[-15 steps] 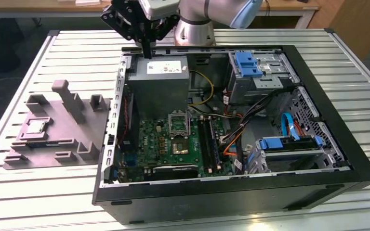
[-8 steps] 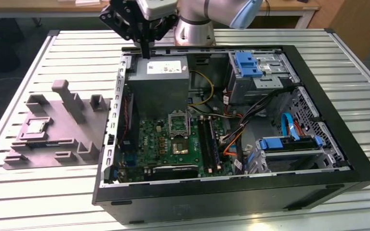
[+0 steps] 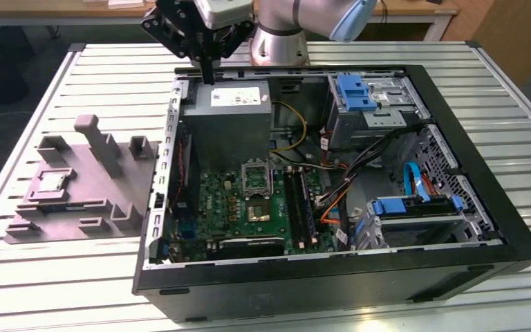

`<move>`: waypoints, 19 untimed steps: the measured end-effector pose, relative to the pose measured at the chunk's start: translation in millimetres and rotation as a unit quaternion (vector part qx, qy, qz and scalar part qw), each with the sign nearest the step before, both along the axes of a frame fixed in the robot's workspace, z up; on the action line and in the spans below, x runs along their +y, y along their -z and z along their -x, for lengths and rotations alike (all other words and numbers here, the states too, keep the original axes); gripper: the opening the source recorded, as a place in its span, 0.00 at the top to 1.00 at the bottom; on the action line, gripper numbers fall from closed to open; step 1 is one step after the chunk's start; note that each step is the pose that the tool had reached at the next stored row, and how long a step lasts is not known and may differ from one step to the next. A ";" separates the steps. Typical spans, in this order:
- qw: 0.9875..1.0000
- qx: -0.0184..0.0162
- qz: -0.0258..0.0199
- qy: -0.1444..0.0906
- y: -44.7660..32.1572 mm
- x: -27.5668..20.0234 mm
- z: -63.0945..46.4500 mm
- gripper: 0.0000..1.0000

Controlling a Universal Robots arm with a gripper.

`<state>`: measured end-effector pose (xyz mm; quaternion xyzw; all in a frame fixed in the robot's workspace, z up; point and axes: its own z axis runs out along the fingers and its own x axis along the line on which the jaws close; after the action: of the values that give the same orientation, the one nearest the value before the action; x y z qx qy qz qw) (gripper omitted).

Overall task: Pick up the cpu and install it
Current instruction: 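Reach for the cpu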

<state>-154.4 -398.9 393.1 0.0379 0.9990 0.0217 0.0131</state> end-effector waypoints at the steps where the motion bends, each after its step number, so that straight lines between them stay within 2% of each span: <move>1: 1.000 0.000 0.000 0.000 0.0 0.0 0.1 0.89; 11: 1.000 0.000 0.000 0.000 0.0 0.0 2.3 0.89; 13: 1.000 0.000 0.000 0.000 4.1 0.0 6.2 0.89; 19: 1.000 0.000 0.000 0.000 4.4 0.0 7.4 0.89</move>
<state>-161.8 -398.9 388.8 0.0379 0.9990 0.0217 0.0128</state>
